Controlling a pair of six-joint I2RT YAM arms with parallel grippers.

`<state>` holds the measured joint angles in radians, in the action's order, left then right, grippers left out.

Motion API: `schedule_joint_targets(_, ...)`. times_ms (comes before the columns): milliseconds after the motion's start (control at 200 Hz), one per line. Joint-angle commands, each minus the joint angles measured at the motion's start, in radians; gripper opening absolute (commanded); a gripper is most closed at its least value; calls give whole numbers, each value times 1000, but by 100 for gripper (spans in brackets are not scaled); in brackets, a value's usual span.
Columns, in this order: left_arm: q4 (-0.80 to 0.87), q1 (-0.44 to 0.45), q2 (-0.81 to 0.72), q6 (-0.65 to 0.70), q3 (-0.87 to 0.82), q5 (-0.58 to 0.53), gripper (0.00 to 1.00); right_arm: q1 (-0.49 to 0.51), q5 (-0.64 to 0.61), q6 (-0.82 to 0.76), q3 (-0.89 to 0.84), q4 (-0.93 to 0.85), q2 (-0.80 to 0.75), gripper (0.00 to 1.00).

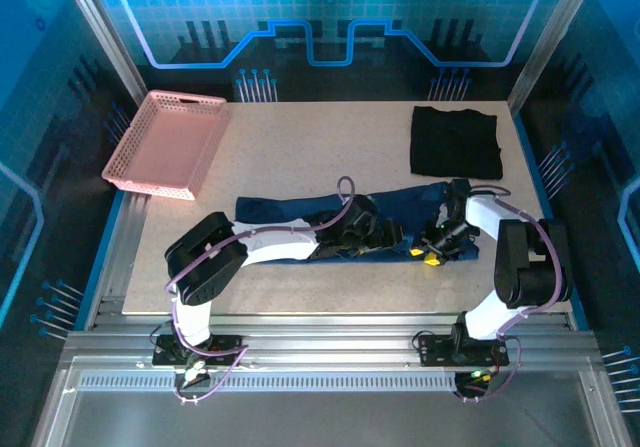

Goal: Fold and stack the t-shirts

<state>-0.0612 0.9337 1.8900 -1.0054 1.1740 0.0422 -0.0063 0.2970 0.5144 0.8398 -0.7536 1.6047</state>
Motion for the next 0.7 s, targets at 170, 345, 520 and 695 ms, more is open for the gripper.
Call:
schedule_joint_targets(170, 10, -4, 14, -15, 4, 10, 83, 11, 11, -25, 34, -104, -25, 41)
schedule_joint_targets(345, 14, -7, 6, -12, -5, 7, 83, -3, 6, -49, 34, -195, -108, 45)
schedule_joint_targets(520, 17, -12, 3, -12, -9, 8, 83, -3, 61, -30, 35, -150, -118, 45)
schedule_joint_targets(695, 32, -15, -6, -6, -10, -2, 83, 0, 85, -9, 35, -79, -49, 39)
